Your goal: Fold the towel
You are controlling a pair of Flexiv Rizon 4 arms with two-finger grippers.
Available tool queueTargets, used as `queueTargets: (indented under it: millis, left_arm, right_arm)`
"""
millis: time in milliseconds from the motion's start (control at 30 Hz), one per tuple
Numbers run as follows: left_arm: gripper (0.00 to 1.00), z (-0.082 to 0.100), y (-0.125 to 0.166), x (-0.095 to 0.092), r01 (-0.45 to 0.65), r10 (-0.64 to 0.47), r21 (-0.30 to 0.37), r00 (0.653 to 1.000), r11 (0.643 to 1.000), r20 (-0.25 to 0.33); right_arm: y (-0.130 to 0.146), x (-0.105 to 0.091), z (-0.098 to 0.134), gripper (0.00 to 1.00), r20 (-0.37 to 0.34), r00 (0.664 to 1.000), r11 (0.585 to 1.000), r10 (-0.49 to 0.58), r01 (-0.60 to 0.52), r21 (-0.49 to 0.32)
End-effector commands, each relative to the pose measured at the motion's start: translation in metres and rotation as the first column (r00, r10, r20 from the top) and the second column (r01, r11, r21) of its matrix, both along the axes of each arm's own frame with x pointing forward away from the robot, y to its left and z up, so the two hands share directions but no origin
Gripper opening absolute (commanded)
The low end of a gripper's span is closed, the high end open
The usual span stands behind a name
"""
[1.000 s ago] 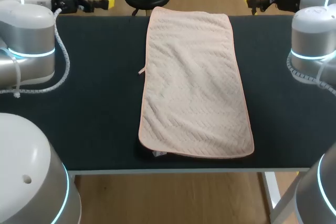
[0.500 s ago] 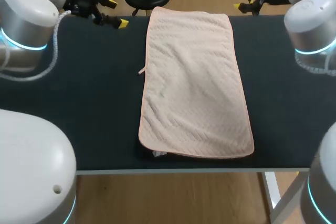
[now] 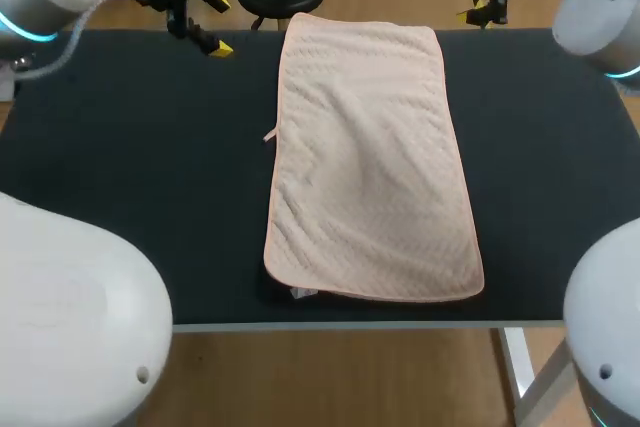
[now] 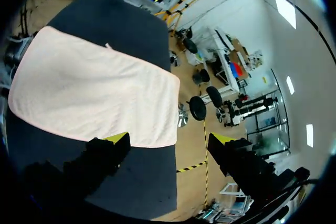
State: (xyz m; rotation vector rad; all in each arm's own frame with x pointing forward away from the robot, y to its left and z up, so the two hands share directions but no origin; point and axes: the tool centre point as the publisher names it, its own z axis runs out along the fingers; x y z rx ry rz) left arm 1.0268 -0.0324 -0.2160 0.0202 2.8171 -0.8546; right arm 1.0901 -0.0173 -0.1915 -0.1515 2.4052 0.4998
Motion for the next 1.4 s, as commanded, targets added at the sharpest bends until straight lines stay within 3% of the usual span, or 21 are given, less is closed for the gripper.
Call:
queueTargets:
  millis: [33, 67, 233, 400, 567, 667, 767, 833, 967, 1067, 1133, 1400]
  left_arm:
    - [1.0, -0.009, -0.026, 0.007, 0.324, -0.253, 0.437, 0.944, 0.839, -0.213]
    - [1.0, -0.012, -0.032, 0.004, 0.347, -0.275, 0.446, 0.936, 0.825, -0.219]
    - [1.0, -0.025, -0.055, -0.004, 0.364, -0.292, 0.517, 0.931, 0.774, -0.218]
    - [1.0, -0.035, -0.074, -0.006, 0.38, -0.326, 0.589, 0.924, 0.713, -0.202]
    - [1.0, -0.052, -0.096, -0.006, 0.409, -0.361, 0.689, 0.905, 0.598, -0.224]
    - [1.0, -0.067, -0.102, -0.01, 0.425, -0.351, 0.694, 0.9, 0.581, -0.258]
    - [1.0, -0.081, -0.106, -0.017, 0.421, -0.328, 0.672, 0.905, 0.609, -0.27]
    - [1.0, -0.092, -0.106, -0.019, 0.398, -0.28, 0.649, 0.917, 0.648, -0.282]
    - [1.0, -0.106, -0.101, -0.023, 0.304, -0.158, 0.658, 0.949, 0.689, -0.272]
    - [1.0, -0.112, -0.095, -0.023, 0.244, -0.087, 0.65, 0.961, 0.72, -0.264]
    - [1.0, -0.115, -0.092, -0.023, 0.212, -0.057, 0.638, 0.966, 0.74, -0.254]
    - [1.0, -0.123, -0.079, -0.014, 0.083, 0.056, 0.612, 0.977, 0.787, -0.204]
  right_arm:
    - [0.018, 0.002, -0.002, 1.0, -0.157, 0.983, 0.823, -0.096, -0.01, -0.568]
    - [0.021, -0.001, -0.003, 1.0, -0.185, 0.973, 0.793, -0.139, -0.003, -0.61]
    - [0.029, -0.013, -0.006, 1.0, -0.206, 0.95, 0.734, -0.234, 0.034, -0.678]
    - [0.027, -0.022, -0.013, 1.0, -0.246, 0.924, 0.722, -0.293, 0.045, -0.69]
    - [0.02, -0.031, -0.029, 1.0, -0.33, 0.862, 0.713, -0.385, 0.05, -0.7]
    - [0.018, -0.038, -0.041, 1.0, -0.355, 0.828, 0.712, -0.435, 0.075, -0.698]
    - [0.017, -0.045, -0.053, 1.0, -0.347, 0.844, 0.75, -0.408, 0.093, -0.655]
    - [0.016, -0.049, -0.063, 1.0, -0.342, 0.851, 0.773, -0.399, 0.112, -0.624]
    - [0.014, -0.053, -0.078, 1.0, -0.34, 0.857, 0.782, -0.388, 0.111, -0.613]
    - [0.014, -0.053, -0.084, 1.0, -0.323, 0.881, 0.809, -0.346, 0.106, -0.578]
    - [0.016, -0.053, -0.085, 1.0, -0.291, 0.9, 0.805, -0.324, 0.101, -0.584]
    - [0.018, -0.054, -0.099, 1.0, -0.281, 0.919, 0.872, -0.277, 0.117, -0.475]
